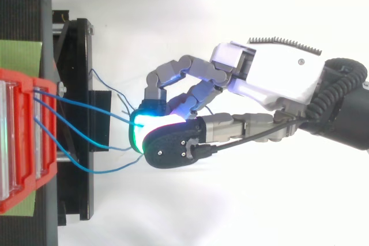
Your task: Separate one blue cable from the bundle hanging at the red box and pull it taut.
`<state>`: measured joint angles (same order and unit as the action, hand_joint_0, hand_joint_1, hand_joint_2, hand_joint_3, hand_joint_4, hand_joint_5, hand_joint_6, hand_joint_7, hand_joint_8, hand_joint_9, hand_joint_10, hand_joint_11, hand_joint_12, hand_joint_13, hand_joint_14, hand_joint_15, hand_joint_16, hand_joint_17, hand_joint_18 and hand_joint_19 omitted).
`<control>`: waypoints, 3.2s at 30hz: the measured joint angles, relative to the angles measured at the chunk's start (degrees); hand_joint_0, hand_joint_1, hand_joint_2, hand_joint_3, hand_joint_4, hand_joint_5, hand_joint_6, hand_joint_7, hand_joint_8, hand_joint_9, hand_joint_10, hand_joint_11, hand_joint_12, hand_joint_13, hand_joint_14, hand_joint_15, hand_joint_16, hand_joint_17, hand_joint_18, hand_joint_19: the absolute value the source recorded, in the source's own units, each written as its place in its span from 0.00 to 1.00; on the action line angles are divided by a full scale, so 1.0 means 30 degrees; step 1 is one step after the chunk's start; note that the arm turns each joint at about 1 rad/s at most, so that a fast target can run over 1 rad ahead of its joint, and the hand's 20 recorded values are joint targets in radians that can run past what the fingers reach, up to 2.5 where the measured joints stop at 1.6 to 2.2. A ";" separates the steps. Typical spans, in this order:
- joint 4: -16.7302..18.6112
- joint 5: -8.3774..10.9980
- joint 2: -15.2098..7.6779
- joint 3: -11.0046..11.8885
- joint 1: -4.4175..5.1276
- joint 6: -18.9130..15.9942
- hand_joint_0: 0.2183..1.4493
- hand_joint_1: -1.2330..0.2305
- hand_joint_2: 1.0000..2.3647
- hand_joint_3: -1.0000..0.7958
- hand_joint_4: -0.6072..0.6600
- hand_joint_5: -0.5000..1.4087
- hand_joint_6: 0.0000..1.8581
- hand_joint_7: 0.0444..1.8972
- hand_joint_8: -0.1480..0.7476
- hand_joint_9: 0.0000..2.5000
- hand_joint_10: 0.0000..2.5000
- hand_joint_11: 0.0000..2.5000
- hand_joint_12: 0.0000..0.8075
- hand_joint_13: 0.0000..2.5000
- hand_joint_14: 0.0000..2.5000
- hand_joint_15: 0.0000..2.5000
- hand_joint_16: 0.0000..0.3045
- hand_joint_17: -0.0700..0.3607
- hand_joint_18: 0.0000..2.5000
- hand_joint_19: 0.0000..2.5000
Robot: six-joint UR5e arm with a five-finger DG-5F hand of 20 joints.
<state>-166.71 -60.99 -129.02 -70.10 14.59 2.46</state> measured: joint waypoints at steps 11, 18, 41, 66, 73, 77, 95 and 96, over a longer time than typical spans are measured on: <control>0.0021 -0.0001 0.0000 0.0010 0.0003 -0.0006 0.33 0.34 0.02 0.53 0.56 0.17 0.50 0.70 0.58 0.44 0.01 0.48 0.50 0.34 0.01 0.27 0.17 0.43 0.30 0.26; 0.0045 -0.0001 0.0000 0.0005 0.0004 -0.0003 0.35 0.33 0.01 0.42 0.60 0.17 0.50 0.67 0.56 0.42 0.01 0.47 0.49 0.33 0.01 0.27 0.16 0.42 0.30 0.26; 0.0035 0.0000 0.0000 -0.0004 0.0055 -0.0087 0.30 0.35 0.02 0.56 0.59 0.18 0.49 0.67 0.60 0.44 0.01 0.47 0.52 0.32 0.01 0.27 0.18 0.46 0.29 0.26; 0.0004 -0.0001 -0.0001 0.0007 0.0062 -0.0089 0.29 0.53 0.01 0.41 0.61 0.20 0.45 0.66 0.56 0.47 0.01 0.47 0.49 0.30 0.01 0.28 0.16 0.42 0.23 0.29; 0.0001 -0.0001 0.0000 0.0001 0.0065 -0.0089 0.29 0.55 0.01 0.41 0.61 0.20 0.44 0.67 0.57 0.47 0.01 0.46 0.50 0.30 0.01 0.28 0.17 0.43 0.23 0.30; 0.0001 0.0000 0.0000 0.0006 0.0072 -0.0088 0.28 0.51 0.01 0.38 0.63 0.20 0.44 0.67 0.57 0.47 0.01 0.46 0.50 0.30 0.01 0.27 0.17 0.43 0.24 0.29; 0.0451 0.0766 -0.0023 -0.0011 -0.0111 -0.0172 0.22 0.53 0.00 0.28 0.64 0.18 0.44 0.60 0.59 0.46 0.01 0.46 0.54 0.32 0.01 0.27 0.19 0.46 0.26 0.29; 0.0492 0.0860 -0.0025 -0.0012 -0.0113 -0.0106 0.22 0.53 0.00 0.28 0.64 0.18 0.44 0.60 0.60 0.46 0.01 0.46 0.54 0.32 0.01 0.27 0.19 0.47 0.26 0.28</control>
<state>-165.23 -58.41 -129.10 -70.13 14.25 2.14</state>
